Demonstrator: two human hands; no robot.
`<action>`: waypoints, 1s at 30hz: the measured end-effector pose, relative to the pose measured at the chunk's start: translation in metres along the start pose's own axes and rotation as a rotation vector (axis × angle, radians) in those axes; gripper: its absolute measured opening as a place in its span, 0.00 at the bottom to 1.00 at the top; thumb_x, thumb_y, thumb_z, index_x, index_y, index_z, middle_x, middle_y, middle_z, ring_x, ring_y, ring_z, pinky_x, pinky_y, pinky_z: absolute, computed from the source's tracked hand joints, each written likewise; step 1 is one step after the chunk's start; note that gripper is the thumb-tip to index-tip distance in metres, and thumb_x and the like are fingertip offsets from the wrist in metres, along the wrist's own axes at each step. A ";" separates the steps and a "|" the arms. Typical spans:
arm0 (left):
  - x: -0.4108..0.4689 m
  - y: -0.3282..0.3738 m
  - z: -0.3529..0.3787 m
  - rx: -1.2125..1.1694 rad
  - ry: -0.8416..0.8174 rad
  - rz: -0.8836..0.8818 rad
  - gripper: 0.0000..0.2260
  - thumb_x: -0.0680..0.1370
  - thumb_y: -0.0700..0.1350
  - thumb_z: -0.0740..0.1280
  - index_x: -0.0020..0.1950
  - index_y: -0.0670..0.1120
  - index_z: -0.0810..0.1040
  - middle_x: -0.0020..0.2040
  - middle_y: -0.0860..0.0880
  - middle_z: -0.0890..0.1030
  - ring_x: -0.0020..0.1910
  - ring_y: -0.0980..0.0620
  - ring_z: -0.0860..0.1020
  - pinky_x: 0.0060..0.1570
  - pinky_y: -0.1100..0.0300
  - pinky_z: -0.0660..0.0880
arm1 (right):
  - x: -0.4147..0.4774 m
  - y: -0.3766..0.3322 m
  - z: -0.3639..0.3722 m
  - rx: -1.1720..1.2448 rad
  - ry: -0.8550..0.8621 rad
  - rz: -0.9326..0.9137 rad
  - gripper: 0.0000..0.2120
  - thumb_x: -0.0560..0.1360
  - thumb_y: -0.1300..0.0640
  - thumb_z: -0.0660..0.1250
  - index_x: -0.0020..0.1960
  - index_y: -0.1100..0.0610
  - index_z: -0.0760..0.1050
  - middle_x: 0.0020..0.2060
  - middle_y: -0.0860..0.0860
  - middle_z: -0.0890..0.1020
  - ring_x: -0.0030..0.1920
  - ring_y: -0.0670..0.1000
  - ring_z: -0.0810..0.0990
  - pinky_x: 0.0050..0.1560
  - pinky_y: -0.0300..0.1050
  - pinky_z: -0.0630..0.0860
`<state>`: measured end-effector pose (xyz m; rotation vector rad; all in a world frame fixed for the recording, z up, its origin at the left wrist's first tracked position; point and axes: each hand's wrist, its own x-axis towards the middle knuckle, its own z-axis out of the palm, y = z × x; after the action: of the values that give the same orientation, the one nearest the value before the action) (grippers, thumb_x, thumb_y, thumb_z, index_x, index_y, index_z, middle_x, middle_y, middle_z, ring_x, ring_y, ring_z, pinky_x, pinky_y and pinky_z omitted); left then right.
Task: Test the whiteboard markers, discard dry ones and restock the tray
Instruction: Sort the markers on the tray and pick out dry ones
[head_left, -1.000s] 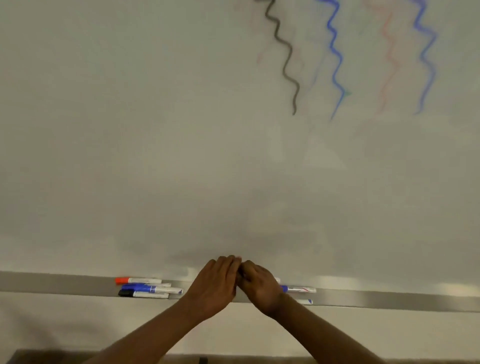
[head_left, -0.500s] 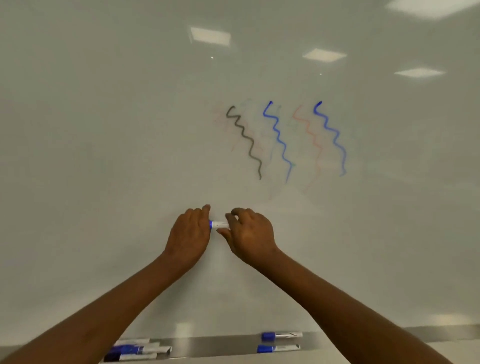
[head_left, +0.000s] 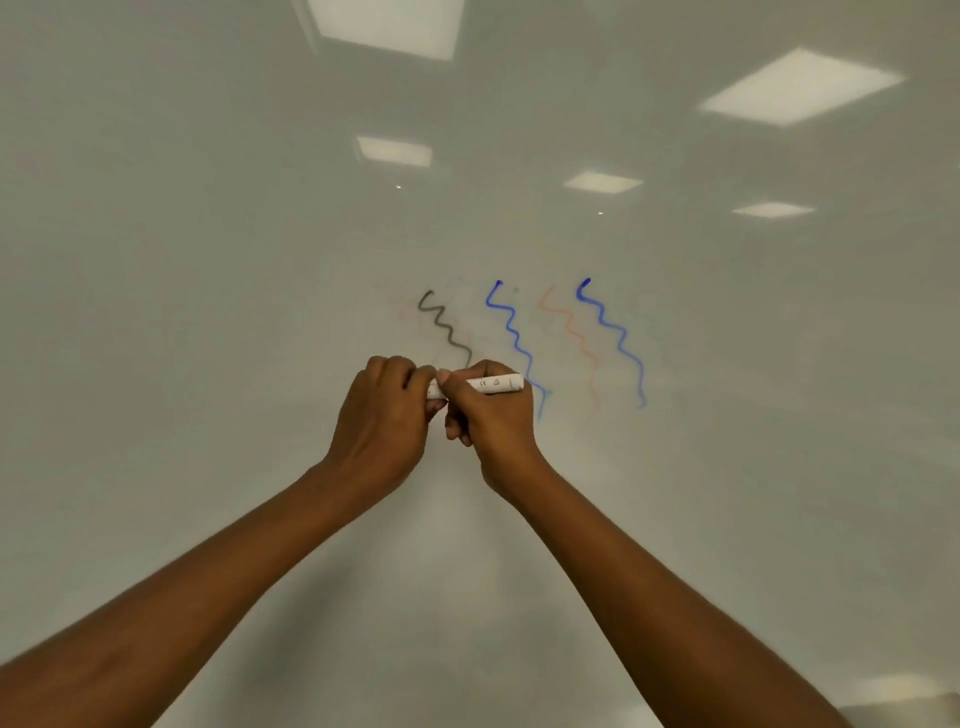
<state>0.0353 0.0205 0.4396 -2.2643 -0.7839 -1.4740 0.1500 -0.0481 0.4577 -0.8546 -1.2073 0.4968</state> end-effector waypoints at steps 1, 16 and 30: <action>0.006 0.003 -0.001 -0.114 -0.007 -0.044 0.05 0.77 0.42 0.63 0.45 0.42 0.77 0.39 0.48 0.77 0.38 0.52 0.71 0.35 0.59 0.66 | 0.003 -0.002 -0.001 -0.011 0.010 -0.023 0.07 0.74 0.62 0.70 0.40 0.64 0.74 0.29 0.57 0.80 0.24 0.52 0.73 0.24 0.38 0.67; 0.048 0.031 0.005 -0.169 0.107 0.405 0.10 0.80 0.48 0.56 0.41 0.45 0.69 0.27 0.48 0.73 0.21 0.50 0.68 0.25 0.64 0.59 | 0.030 -0.023 -0.037 -0.036 0.116 -0.141 0.12 0.70 0.64 0.66 0.31 0.63 0.65 0.25 0.59 0.68 0.24 0.53 0.66 0.24 0.41 0.64; 0.070 0.024 0.014 0.034 -0.092 -0.003 0.45 0.65 0.79 0.41 0.64 0.47 0.68 0.26 0.53 0.73 0.26 0.50 0.74 0.27 0.60 0.67 | 0.055 -0.048 -0.087 0.011 0.259 -0.410 0.06 0.78 0.60 0.63 0.43 0.58 0.77 0.35 0.64 0.81 0.29 0.61 0.80 0.25 0.37 0.70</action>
<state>0.0820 0.0283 0.4978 -2.3206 -0.8332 -1.3555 0.2442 -0.0631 0.5193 -0.6163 -1.0999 0.0570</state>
